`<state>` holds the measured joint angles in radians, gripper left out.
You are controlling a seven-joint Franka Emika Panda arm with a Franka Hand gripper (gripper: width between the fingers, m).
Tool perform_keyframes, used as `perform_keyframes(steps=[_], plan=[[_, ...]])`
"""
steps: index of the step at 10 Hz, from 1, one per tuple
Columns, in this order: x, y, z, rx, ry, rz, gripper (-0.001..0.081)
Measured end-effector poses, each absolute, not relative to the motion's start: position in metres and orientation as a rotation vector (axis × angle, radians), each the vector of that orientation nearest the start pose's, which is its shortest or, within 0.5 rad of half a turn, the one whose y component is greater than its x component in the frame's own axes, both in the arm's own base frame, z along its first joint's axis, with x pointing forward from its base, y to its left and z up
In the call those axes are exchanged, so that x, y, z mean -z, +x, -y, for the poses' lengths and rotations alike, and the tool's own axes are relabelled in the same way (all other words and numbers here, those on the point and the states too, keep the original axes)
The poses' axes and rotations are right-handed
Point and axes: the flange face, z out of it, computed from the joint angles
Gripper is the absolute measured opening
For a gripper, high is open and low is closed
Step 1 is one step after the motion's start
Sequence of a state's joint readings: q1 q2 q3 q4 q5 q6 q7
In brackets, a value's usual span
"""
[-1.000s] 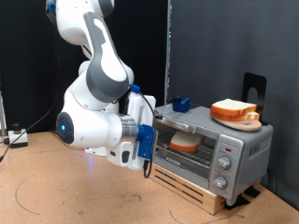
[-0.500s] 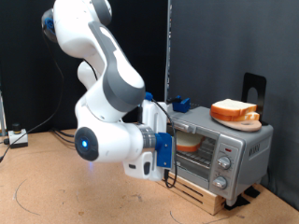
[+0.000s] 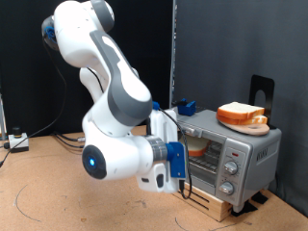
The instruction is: Make a piece of toast with the oven
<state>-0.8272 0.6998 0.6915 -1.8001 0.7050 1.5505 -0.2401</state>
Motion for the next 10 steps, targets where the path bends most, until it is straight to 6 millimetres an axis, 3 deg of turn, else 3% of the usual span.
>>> perform_keyframes(steps=[5, 7, 10], plan=[[-0.204, 0.607, 0.003, -0.681, -1.756, -0.267, 0.0808], [-0.202, 0.606, 0.003, -0.68, -1.754, -0.259, 0.0808], [-0.183, 0.605, -0.004, -0.706, -1.727, -0.26, 0.0808]])
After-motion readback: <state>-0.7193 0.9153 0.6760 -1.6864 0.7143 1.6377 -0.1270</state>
